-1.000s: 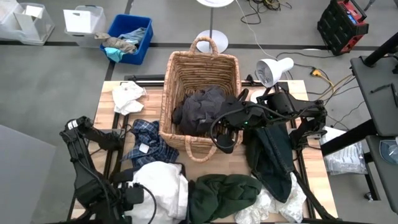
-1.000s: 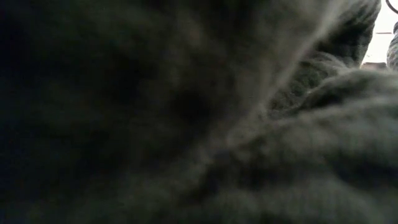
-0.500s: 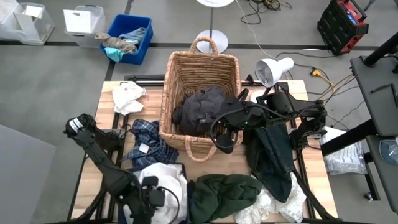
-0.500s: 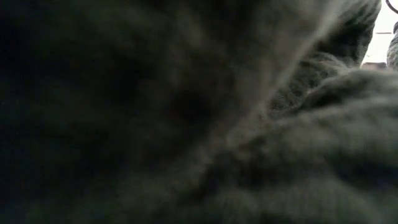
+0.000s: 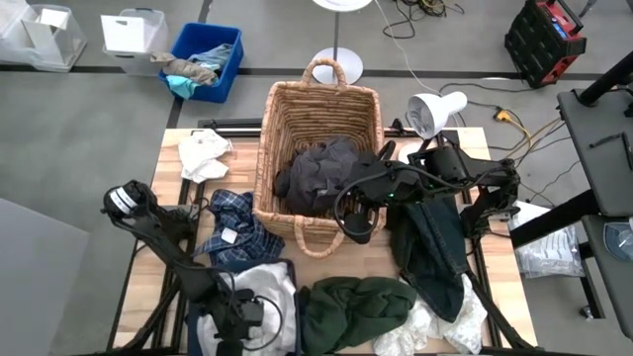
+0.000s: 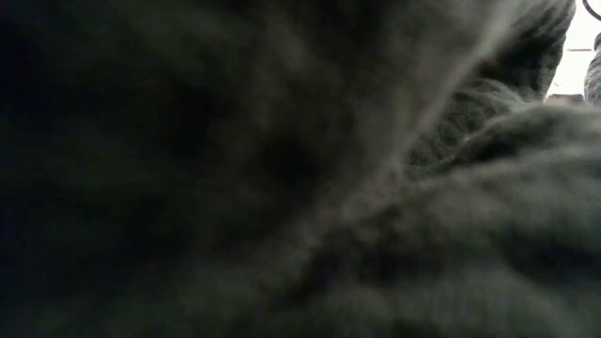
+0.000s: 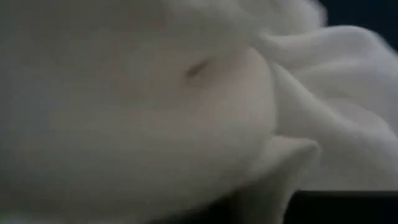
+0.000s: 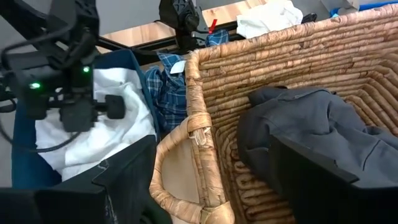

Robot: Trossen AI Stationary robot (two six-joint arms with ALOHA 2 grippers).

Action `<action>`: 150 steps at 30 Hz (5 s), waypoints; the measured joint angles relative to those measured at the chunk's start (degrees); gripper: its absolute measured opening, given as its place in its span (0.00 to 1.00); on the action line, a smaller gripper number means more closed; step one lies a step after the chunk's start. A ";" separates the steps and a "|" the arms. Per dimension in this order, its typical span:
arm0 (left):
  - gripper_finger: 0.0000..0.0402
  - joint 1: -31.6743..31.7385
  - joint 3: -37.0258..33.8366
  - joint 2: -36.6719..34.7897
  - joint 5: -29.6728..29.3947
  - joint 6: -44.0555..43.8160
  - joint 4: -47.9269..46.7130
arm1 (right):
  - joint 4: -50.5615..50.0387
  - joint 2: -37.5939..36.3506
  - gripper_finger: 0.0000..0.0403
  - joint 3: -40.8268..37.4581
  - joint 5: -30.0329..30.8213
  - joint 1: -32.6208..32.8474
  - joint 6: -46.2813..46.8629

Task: Sort clothes
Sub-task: Put the white polo shirt into the blue laundry organizer, then put the green shirt into the brown basket

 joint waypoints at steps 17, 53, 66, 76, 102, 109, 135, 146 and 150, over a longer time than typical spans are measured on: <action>0.00 0.33 -12.88 -0.26 1.43 -6.93 15.19 | 0.46 0.00 0.74 -0.09 0.48 -0.02 -0.02; 0.61 -0.91 39.96 -0.57 -6.72 0.07 -65.28 | 0.35 0.00 0.80 -0.11 0.50 -0.31 -1.92; 0.04 -3.03 30.34 -0.31 -11.09 6.03 -48.80 | 0.31 0.01 0.75 -0.11 0.50 -0.39 -2.74; 0.01 -3.83 10.36 -0.31 -10.23 4.21 -38.35 | 0.31 0.00 0.77 -0.11 0.50 -0.39 -2.80; 0.18 -4.05 32.33 -4.76 -8.74 4.20 -69.22 | 0.42 0.00 0.74 -0.11 0.50 -4.57 -2.35; 0.13 -5.78 29.44 -6.48 -8.38 -2.03 -75.28 | 0.48 0.01 0.75 -0.11 0.50 -4.81 -4.31; 0.00 -1.88 16.23 -17.01 -13.73 -3.93 -75.10 | 0.50 0.15 0.74 -0.15 0.50 -4.90 -3.80; 0.00 -1.68 38.85 -16.87 -31.37 -5.19 -77.29 | 0.37 -0.86 0.71 -0.07 0.50 -4.90 -4.50; 0.00 -0.05 44.39 -16.76 -48.44 -2.06 -77.44 | 0.06 -2.78 0.67 -0.07 0.50 -4.90 -4.55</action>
